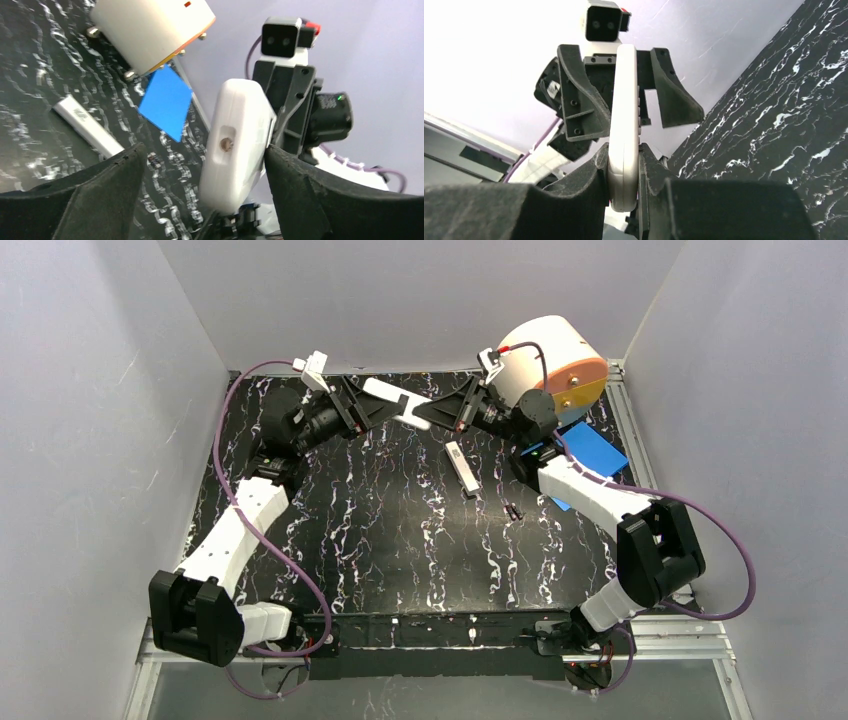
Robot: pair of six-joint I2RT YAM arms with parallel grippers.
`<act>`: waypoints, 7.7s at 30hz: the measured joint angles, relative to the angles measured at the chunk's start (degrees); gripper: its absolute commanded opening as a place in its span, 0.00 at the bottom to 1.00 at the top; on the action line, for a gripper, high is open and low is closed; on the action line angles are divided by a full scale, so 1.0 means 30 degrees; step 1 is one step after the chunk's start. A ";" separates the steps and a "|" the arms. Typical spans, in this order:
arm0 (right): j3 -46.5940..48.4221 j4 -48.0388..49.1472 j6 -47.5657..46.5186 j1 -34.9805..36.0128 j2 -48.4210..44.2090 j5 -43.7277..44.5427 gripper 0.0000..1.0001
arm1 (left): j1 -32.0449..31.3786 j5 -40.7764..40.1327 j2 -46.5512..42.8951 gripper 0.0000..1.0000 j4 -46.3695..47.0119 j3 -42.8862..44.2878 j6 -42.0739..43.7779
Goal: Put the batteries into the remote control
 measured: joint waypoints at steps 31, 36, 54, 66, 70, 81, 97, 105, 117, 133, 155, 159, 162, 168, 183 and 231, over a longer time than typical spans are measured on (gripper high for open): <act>-0.1049 0.2193 0.3942 0.2346 0.0561 0.5850 0.20 | -0.1005 -0.3089 0.1647 0.00 0.9719 -0.1851 -0.8269; -0.1880 0.3592 0.4029 0.2288 0.0561 0.5901 0.18 | -0.0867 -0.2849 0.1647 0.00 1.0134 -0.2135 -0.8903; -0.0750 0.2499 0.3672 0.1785 0.1472 0.4809 0.52 | -0.0226 -0.2616 0.2499 0.00 1.1788 -0.2463 -0.9143; 0.0459 -0.0474 0.3315 0.1792 0.1464 0.4801 0.51 | -0.0131 -0.2674 0.2565 0.00 1.2356 -0.2499 -0.8291; 0.0925 -0.2448 0.3286 0.1785 0.1311 0.4750 0.53 | -0.0109 -0.2572 0.2565 0.00 1.1766 -0.2506 -0.7308; 0.2062 -0.7861 0.2674 0.1712 0.0911 0.4663 0.59 | -0.0124 -0.1574 0.2565 0.00 1.0047 -0.2506 -0.5056; 0.2047 -1.0076 0.1348 0.1566 -0.0335 0.4947 0.58 | -0.0248 -0.1355 0.2586 0.00 0.9814 -0.2484 -0.4707; 0.2011 -1.0127 0.1443 0.1377 -0.0379 0.4860 0.54 | -0.0248 -0.1348 0.3082 0.00 0.9610 -0.2229 -0.4320; 0.2004 -1.1431 0.1392 0.1086 -0.0554 0.4495 0.05 | -0.0240 -0.1355 0.3876 0.00 0.8939 -0.1894 -0.3548; -0.0211 -1.0637 -0.1953 -0.1115 -0.3053 0.2499 0.03 | 0.0845 -0.1501 0.3781 0.00 0.3985 -0.1129 0.1880; 0.2259 -2.0349 -1.1672 0.0525 0.7577 -0.1056 0.29 | 0.2047 0.1093 0.2127 0.00 0.2033 0.0372 0.2849; 0.2878 -2.1952 -1.2291 0.0415 0.7941 -0.0087 0.32 | 0.2047 0.1297 0.2127 0.00 0.2004 0.0401 0.2667; 0.3075 -2.2964 -1.2655 0.0328 0.8036 0.0758 0.38 | 0.2047 0.1428 0.2127 0.00 0.1851 0.0619 0.2557; 0.3381 -2.3205 -1.3282 0.0291 0.6747 0.1421 0.72 | 0.2047 0.1778 0.2127 0.00 0.1814 0.1224 0.2127; 0.0634 -0.1326 -0.1982 0.0474 -0.0211 0.3140 0.95 | 0.2040 0.1545 0.2127 0.00 0.5078 0.1676 -0.4641; 1.0870 -1.2247 -0.8029 -0.0204 0.3563 -0.5807 0.09 | 0.3104 0.6047 0.0364 0.44 0.2361 0.1982 -0.4925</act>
